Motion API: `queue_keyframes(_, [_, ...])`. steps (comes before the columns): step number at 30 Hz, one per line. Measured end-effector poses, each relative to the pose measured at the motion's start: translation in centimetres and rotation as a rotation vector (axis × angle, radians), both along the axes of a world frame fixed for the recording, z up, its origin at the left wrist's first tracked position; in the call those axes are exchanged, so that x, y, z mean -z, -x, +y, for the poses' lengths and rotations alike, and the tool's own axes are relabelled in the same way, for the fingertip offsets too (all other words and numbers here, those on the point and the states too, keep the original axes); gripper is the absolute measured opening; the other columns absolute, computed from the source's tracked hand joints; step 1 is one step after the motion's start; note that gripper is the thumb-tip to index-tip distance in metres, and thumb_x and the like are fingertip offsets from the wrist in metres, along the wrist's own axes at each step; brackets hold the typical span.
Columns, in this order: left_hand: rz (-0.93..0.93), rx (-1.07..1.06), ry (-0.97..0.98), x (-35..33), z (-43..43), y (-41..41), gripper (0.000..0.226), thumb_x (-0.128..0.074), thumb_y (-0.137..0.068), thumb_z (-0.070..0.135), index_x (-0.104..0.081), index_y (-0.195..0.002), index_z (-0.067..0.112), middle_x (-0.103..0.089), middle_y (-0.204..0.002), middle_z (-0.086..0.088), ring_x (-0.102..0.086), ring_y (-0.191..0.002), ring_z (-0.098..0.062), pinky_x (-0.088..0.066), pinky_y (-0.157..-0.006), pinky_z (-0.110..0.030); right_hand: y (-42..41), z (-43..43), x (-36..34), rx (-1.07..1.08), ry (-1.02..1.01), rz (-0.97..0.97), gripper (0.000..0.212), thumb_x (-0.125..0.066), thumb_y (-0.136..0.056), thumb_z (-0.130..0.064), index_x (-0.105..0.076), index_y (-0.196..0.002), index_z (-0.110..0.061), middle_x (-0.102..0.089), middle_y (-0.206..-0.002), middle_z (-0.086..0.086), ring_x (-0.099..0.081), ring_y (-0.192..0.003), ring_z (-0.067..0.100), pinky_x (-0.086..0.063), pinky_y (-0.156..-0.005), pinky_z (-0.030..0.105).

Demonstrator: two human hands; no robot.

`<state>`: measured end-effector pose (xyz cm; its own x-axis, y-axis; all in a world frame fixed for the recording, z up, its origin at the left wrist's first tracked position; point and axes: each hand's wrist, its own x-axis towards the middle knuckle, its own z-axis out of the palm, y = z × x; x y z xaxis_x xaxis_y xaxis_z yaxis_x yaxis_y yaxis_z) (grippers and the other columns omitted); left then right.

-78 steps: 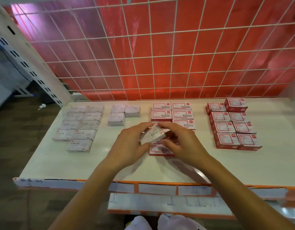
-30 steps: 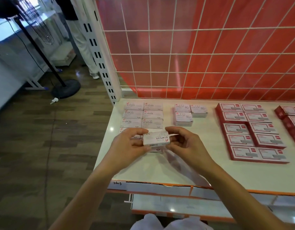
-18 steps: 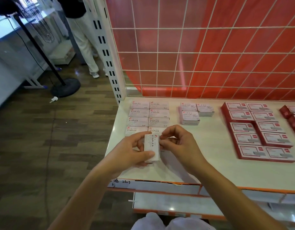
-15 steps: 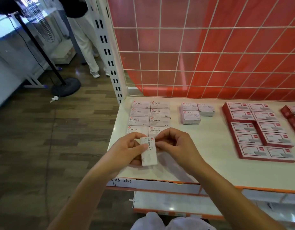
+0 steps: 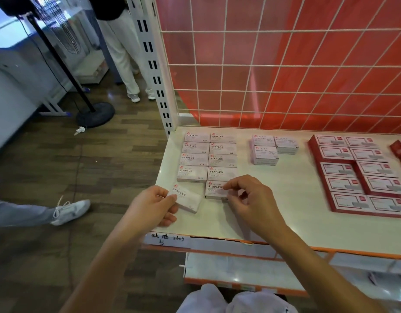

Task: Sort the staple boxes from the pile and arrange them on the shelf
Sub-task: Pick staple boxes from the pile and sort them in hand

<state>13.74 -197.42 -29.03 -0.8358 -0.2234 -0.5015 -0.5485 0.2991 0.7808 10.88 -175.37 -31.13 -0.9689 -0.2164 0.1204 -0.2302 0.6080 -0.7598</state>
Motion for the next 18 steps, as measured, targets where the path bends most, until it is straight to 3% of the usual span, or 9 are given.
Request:
queue_keyframes(3, [0.003,0.142,0.384,0.1,-0.6,-0.1,0.022,-0.064,-0.087,0.039,-0.061,-0.100,0.021,-0.067,-0.088,0.008,-0.066,-0.072,-0.009,-0.057,-0.070,-0.032,0.1,0.1,0.6,-0.017,-0.160,0.089,0.015,-0.071,-0.081,-0.013,-0.069,-0.095,-0.018,-0.062,-0.095,-0.003,-0.046,-0.087,0.010,-0.033,-0.072,0.005])
queue_keyframes(5, [0.031,0.288,0.608,0.0,-0.8,-0.3,0.049,-0.068,-0.080,0.048,-0.052,-0.123,0.031,-0.055,-0.112,0.010,-0.060,-0.087,-0.006,-0.053,-0.081,-0.031,0.1,0.1,0.9,-0.016,-0.218,0.111,0.017,-0.071,-0.080,-0.015,-0.069,-0.097,-0.016,-0.062,-0.100,-0.001,-0.044,-0.092,0.011,-0.029,-0.074,0.003])
queue_keyframes(7, [0.095,0.390,0.650,0.2,-0.6,-0.2,0.073,-0.071,-0.076,0.050,-0.037,-0.139,0.035,-0.043,-0.127,0.010,-0.055,-0.090,-0.002,-0.050,-0.086,-0.028,0.1,0.0,1.1,0.004,-0.233,0.117,0.020,-0.070,-0.080,-0.015,-0.068,-0.100,-0.015,-0.060,-0.105,0.000,-0.046,-0.099,0.015,-0.029,-0.077,0.005])
queue_keyframes(9, [0.162,0.429,0.668,0.5,-0.2,-0.1,0.078,-0.072,-0.076,0.050,-0.035,-0.142,0.034,-0.042,-0.125,0.011,-0.053,-0.092,-0.003,-0.046,-0.085,-0.024,0.0,0.0,1.2,0.025,-0.252,0.106,0.022,-0.069,-0.083,-0.018,-0.066,-0.104,-0.016,-0.056,-0.110,-0.001,-0.046,-0.104,0.016,-0.029,-0.081,0.011])
queue_keyframes(13, [0.265,0.353,0.710,1.1,0.5,0.4,0.069,-0.070,-0.075,0.055,-0.046,-0.135,0.029,-0.044,-0.104,0.014,-0.053,-0.092,-0.006,-0.044,-0.078,-0.021,0.1,0.0,1.1,0.043,-0.243,0.070,0.024,-0.069,-0.083,-0.019,-0.064,-0.106,-0.017,-0.052,-0.112,-0.003,-0.049,-0.098,0.012,-0.033,-0.080,0.014])
queue_keyframes(18, [0.319,0.284,0.736,1.3,1.1,1.1,0.054,-0.071,-0.079,0.046,-0.056,-0.124,0.020,-0.046,-0.098,0.010,-0.056,-0.087,-0.011,-0.041,-0.077,-0.022,0.1,0.0,1.0,0.059,-0.206,0.035,0.027,-0.071,-0.081,-0.018,-0.063,-0.107,-0.017,-0.050,-0.112,-0.005,-0.045,-0.086,0.004,-0.033,-0.077,0.010])
